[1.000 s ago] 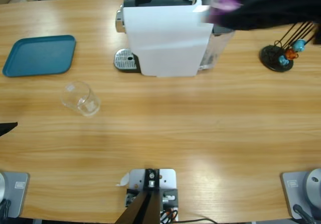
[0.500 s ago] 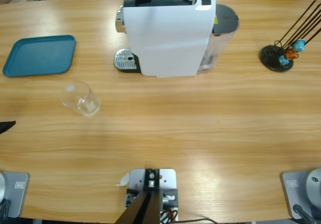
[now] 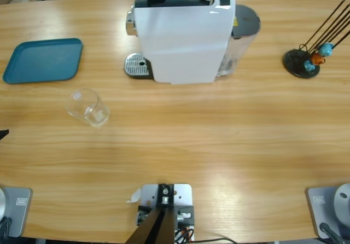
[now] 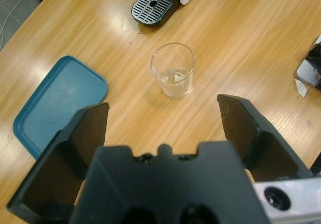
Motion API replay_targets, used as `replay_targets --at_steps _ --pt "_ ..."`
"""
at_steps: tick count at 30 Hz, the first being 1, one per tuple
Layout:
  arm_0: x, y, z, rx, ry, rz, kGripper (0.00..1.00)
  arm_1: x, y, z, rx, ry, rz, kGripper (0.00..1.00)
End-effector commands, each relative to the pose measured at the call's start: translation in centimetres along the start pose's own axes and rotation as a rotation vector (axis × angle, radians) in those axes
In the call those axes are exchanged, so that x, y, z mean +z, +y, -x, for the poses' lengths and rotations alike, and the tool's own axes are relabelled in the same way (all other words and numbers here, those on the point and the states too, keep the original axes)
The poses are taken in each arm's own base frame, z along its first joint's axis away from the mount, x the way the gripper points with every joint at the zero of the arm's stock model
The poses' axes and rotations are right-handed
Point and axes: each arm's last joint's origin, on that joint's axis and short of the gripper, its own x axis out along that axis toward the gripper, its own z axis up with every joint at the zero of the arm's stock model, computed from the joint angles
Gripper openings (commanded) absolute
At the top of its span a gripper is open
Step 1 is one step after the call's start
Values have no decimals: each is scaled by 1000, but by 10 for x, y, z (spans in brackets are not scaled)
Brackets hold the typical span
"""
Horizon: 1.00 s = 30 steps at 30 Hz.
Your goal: Pour coffee
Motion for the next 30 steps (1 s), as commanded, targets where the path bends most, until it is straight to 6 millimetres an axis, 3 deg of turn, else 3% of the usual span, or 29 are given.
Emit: replay_targets --at_steps 1,15,30 --pt "-11 -1 -5 19 1 -7 936 -3 9 -31 1 68 -19 0" --pt "-12 -2 -4 18 -8 -4 936 -2 4 -42 18 49 -31 0" --pt "-12 -2 -5 18 -6 -4 936 -22 9 -40 -53 163 -27 0"
